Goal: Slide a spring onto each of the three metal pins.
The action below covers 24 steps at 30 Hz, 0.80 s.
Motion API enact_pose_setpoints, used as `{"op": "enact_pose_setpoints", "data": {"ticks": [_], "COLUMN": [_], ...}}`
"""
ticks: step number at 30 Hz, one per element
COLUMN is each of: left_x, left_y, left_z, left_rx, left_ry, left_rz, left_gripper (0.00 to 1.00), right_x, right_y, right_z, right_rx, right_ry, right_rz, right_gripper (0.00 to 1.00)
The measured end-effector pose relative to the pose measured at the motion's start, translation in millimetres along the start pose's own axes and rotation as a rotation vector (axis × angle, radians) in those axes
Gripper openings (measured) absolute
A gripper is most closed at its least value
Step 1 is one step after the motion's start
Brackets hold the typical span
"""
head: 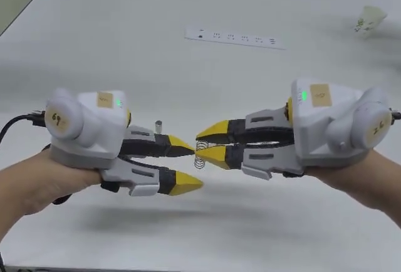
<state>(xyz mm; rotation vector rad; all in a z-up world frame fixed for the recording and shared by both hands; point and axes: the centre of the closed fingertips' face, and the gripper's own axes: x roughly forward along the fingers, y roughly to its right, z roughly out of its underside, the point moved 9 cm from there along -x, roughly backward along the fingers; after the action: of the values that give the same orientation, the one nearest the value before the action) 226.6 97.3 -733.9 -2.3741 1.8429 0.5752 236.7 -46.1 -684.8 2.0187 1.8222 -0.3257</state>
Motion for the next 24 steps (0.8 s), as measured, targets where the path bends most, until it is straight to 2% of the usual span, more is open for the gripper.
{"op": "enact_pose_setpoints", "data": {"ticks": [9,24], "left_x": [-3.1,-15.7], "left_y": [-3.9,-9.8], "left_z": [-2.6,1.9], "left_rx": [-0.008,-0.011], "left_ry": [0.013,-0.002], "left_rz": [-0.024,-0.061], "left_gripper": [0.35,0.47], "right_x": [0.7,-0.5], "right_y": [1.2,4.0], "right_z": [1.7,4.6], "right_rx": [0.0,0.007], "right_ry": [-0.006,-0.006], "right_rz": [0.01,0.042], "right_gripper": [0.07,0.07]}}
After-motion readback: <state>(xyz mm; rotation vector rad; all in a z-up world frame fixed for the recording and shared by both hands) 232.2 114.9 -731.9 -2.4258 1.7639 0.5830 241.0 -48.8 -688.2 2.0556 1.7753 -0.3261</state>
